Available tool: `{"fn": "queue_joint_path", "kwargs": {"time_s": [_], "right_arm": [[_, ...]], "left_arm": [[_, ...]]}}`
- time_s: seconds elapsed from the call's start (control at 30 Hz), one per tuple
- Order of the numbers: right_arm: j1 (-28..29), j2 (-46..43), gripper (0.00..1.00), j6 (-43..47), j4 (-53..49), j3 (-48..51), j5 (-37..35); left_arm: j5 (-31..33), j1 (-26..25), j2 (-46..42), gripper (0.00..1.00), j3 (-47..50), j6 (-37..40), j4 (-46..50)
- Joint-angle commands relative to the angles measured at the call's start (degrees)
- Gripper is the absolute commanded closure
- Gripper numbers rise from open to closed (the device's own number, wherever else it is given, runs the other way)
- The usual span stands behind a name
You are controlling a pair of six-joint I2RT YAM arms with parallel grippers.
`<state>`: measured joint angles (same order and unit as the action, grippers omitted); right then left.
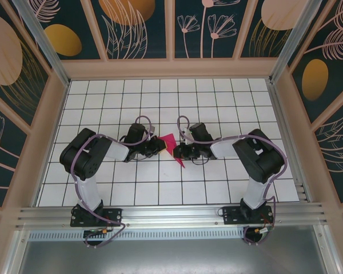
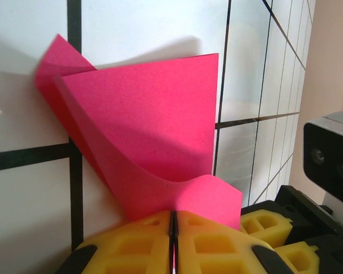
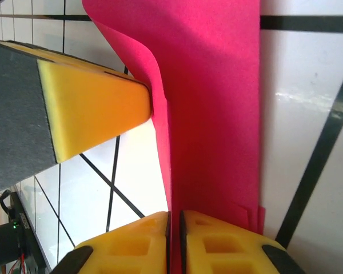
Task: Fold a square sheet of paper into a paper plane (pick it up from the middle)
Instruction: Fold the wing for the fifth time at the center of the table.
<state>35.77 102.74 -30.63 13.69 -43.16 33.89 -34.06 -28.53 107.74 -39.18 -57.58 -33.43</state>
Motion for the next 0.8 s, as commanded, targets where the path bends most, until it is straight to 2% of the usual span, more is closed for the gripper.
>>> {"fn": "queue_joint_path", "kwargs": {"time_s": [0.0,0.13,0.3,0.43,0.77], "right_arm": [[-0.1,-1.0,0.91,-0.3,-0.6,1.8,-0.6],[-0.6,-0.3,0.99,-2.0,2.8,3.0,0.3],[-2.0,0.1,1.00,-5.7,10.1,5.1,3.6],[-2.3,0.9,1.00,-7.7,13.7,4.5,5.9],[-2.6,3.3,1.00,-13.5,19.7,4.8,6.5]], "left_arm": [[2.9,-0.2,2.3,0.87,-1.3,2.0,3.3],[0.6,-0.2,-0.1,0.84,-2.3,2.8,1.6],[-0.9,-0.2,-6.0,0.78,-1.2,4.0,-1.0],[-2.1,-0.2,-8.4,0.78,0.9,3.6,-3.4],[-3.3,-0.6,-5.2,0.82,3.5,0.2,-9.8]]}}
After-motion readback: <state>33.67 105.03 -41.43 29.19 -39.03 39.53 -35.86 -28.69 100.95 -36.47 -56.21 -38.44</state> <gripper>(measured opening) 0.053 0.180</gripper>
